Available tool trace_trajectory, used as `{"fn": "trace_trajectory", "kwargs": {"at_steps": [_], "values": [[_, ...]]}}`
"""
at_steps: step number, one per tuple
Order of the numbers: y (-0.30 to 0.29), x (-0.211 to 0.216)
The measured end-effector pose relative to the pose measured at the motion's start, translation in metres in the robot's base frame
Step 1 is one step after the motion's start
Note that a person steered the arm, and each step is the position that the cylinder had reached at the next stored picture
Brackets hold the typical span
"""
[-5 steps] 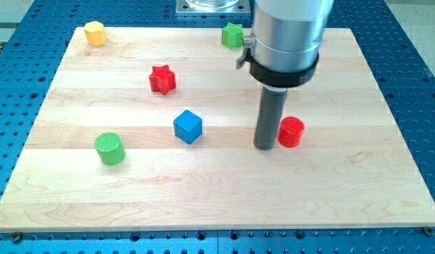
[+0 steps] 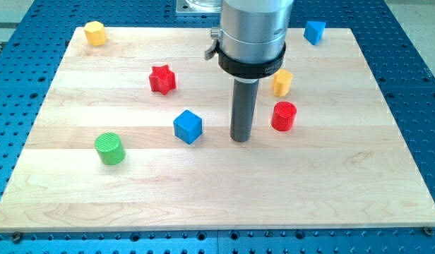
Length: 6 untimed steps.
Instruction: Push the red circle into the blue cube
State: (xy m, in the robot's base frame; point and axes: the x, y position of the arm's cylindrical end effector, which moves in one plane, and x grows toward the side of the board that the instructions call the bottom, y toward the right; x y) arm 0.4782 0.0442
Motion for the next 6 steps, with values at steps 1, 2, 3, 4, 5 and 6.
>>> {"fn": "trace_trajectory", "kwargs": {"at_steps": [1, 2, 3, 4, 5, 6], "values": [[0.060, 0.006], [0.121, -0.020], [0.064, -0.031], [0.004, -0.034], [-0.001, -0.022], [-0.069, -0.022]]}}
